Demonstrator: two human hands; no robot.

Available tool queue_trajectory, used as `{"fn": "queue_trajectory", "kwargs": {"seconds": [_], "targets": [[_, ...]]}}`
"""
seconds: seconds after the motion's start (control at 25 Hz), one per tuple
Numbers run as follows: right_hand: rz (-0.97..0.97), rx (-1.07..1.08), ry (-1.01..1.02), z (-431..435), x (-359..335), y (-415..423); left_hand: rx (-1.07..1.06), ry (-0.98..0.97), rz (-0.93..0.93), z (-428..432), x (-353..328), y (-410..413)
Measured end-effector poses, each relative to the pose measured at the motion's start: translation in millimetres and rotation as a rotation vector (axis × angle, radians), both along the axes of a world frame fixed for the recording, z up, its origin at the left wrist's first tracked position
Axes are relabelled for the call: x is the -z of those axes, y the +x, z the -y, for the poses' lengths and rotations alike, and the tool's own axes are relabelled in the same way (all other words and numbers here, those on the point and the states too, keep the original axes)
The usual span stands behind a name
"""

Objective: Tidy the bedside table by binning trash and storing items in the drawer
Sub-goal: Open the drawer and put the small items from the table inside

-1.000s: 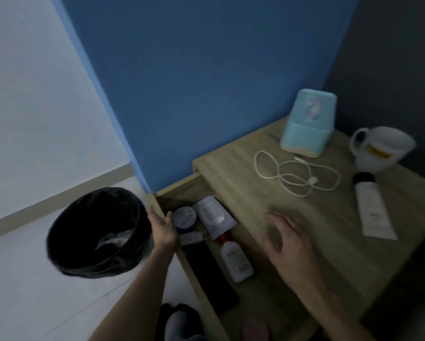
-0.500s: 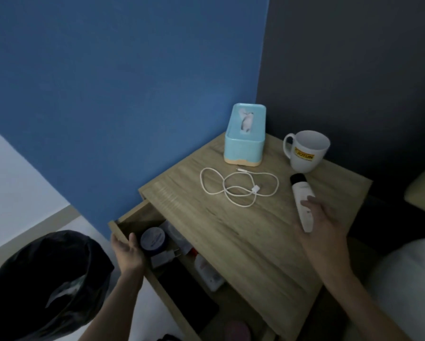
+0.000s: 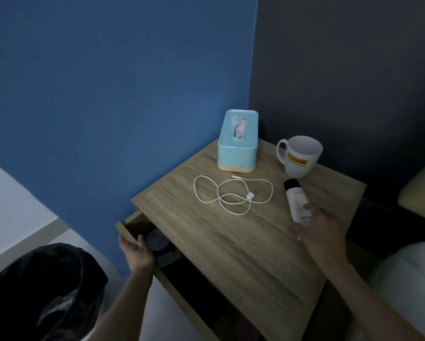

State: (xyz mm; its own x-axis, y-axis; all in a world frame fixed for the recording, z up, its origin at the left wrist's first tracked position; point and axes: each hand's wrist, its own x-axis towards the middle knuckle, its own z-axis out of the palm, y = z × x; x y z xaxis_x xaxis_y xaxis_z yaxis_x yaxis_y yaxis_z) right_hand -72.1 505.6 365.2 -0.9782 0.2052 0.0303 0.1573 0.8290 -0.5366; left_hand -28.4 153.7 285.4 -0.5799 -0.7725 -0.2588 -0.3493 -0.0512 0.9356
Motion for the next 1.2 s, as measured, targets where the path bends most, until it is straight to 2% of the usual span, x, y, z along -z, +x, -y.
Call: {"fn": "queue_trajectory", "kwargs": {"seconds": [0.24, 0.48, 0.76, 1.0, 1.2], "targets": [[-0.021, -0.046, -0.006, 19, -10, 17, 0.006, 0.008, 0.009, 0, -10, 11], [-0.031, -0.304, -0.106, 107, -30, 73, -0.033, -0.003, 0.018, 16, -16, 42], [0.2, -0.552, -0.113, 194, -2, 141, -0.081, 0.017, 0.001, 42, -29, 88], [0.316, -0.689, 0.087, 204, 34, 168, -0.068, 0.072, -0.007, 50, -28, 109], [0.352, -0.772, 0.071, 204, 61, 187, -0.07, 0.084, -0.031, 52, -32, 119]]}}
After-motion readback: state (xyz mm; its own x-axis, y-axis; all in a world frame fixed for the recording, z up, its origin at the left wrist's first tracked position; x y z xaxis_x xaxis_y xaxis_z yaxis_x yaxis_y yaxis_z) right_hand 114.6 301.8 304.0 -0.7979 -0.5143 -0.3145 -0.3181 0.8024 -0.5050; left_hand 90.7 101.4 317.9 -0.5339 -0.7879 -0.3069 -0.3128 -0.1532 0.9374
